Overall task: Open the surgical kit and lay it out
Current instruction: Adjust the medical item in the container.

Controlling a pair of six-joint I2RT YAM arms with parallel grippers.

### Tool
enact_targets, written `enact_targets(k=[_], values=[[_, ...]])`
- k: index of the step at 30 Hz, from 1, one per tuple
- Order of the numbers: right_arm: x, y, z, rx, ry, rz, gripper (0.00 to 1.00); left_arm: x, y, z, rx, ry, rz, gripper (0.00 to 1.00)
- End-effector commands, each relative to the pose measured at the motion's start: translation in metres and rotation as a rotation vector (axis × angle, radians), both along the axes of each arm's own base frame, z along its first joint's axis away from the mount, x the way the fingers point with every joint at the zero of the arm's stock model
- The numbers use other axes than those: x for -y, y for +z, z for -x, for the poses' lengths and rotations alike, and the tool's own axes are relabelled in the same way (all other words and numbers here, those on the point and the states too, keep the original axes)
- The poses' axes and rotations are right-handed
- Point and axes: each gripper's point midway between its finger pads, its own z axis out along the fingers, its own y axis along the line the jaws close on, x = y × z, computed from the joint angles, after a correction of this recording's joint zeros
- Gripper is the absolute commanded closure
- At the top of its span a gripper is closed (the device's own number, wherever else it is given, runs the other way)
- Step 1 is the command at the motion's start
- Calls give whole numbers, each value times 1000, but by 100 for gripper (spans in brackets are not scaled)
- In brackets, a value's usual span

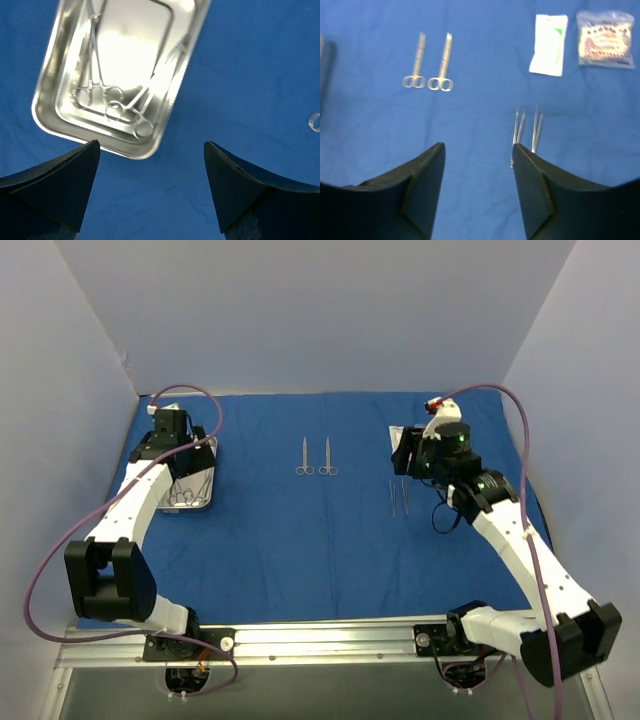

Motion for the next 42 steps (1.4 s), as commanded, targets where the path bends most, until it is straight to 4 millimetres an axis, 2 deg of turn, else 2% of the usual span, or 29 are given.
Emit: enact_targets(k=[1,2,3,5,7,9,10,14,15,19,27,32,42], values=[[-14,16,9,99,89,-56,45,-25,-8,-14,-44,22,-40,4],[-14,17,11,105,94,-61,44,-40,-5,-19,-40,63,-42,3],[-14,11,14,99,101,-62,43,-51,-17,-21,-76,94,-41,2],[-17,13,17,111,116,-74,42,-61,-24,-27,-91,117,-46,2],[-16,7,19,101,117,-73,42,-73,-35,-35,-123,134,-68,8],[-16,2,20,92,116,-72,42,-82,-37,-44,-132,139,-97,13],[-16,-1,20,86,117,-70,42,-85,-51,-43,-177,144,-100,15],[-16,-9,20,74,118,-64,42,-94,-70,-48,-237,154,-79,24],[-16,-11,19,72,115,-60,42,-91,-76,-49,-247,141,-59,30],[-15,-17,14,58,110,-44,42,-88,-101,-52,-296,125,-28,39],[-17,-25,6,37,114,-27,42,-86,-133,-57,-361,113,1,42],[-19,-27,0,33,113,-22,43,-74,-137,-62,-364,80,50,48],[-21,-33,-5,19,112,-19,43,-45,-135,-73,-337,16,91,49]])
